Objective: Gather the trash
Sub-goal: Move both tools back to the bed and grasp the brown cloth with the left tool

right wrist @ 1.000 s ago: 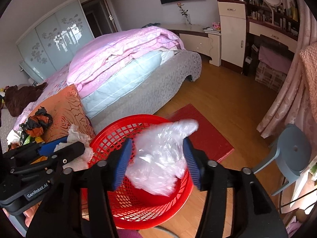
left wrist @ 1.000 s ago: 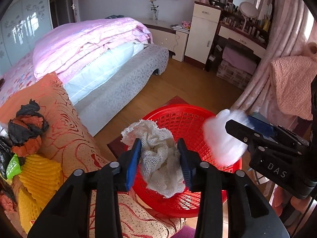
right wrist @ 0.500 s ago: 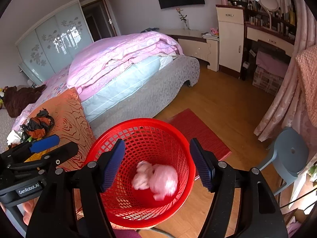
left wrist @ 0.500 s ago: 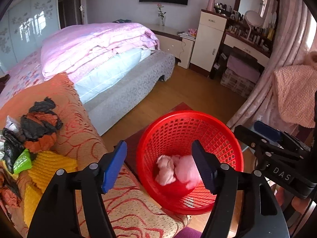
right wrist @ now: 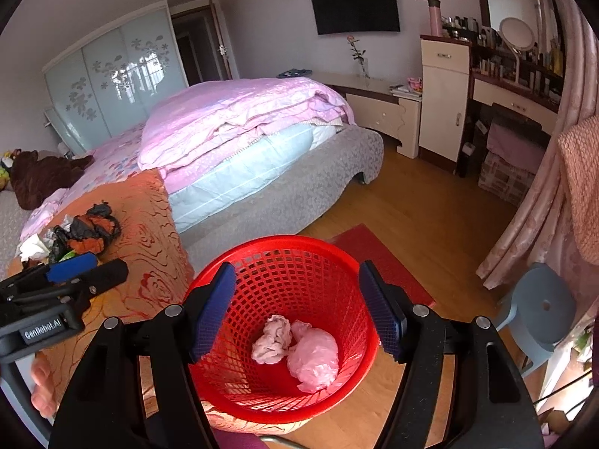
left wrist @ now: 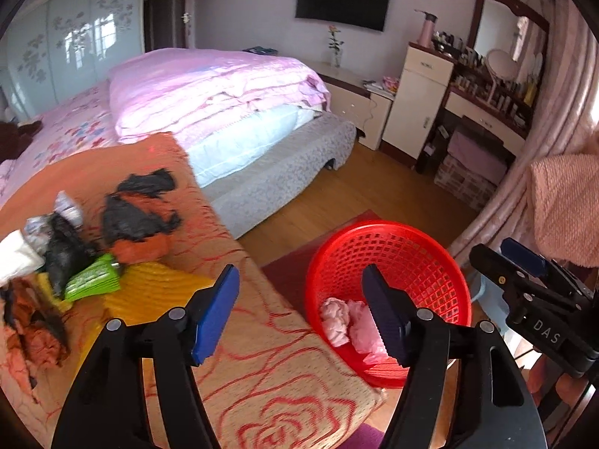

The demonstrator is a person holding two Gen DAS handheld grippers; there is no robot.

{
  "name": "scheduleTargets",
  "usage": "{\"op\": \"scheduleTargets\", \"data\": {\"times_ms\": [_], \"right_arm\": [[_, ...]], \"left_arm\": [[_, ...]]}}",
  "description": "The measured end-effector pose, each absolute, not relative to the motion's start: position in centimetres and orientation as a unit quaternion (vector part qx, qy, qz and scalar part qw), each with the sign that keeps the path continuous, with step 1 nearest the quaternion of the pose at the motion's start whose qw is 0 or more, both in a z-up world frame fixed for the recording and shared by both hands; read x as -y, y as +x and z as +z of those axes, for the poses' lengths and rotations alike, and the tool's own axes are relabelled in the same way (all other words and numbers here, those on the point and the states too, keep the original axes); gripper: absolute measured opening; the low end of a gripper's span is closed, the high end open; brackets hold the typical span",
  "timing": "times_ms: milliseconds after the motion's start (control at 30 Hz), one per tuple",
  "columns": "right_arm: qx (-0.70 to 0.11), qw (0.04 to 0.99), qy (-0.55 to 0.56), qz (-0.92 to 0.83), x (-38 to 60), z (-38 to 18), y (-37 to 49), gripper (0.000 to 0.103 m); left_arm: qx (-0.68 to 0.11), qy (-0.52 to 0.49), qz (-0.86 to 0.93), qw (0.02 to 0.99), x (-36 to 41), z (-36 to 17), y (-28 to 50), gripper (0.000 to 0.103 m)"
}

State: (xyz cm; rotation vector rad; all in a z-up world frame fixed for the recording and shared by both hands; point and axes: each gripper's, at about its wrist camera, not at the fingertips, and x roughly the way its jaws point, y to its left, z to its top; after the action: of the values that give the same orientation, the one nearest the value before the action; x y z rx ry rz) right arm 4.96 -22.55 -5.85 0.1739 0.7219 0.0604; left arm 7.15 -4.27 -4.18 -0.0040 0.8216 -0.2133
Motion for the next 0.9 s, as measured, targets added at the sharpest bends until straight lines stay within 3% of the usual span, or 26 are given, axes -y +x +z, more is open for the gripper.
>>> {"op": "scheduleTargets", "data": {"times_ms": [600, 900], "right_arm": [[-0.333, 0.937, 0.066, 0.085, 18.1, -3.6, 3.1, 0.067], [-0.336, 0.935, 0.065, 0.095, 17.2, -3.5, 2.9, 0.067]], "left_arm": [[-0.358, -0.035, 0.053, 0.932, -9.1, -0.8, 2.8, 0.066], [-0.369, -0.07, 0.094, 0.922, -14.6, -2.4, 2.3, 0.066]]}}
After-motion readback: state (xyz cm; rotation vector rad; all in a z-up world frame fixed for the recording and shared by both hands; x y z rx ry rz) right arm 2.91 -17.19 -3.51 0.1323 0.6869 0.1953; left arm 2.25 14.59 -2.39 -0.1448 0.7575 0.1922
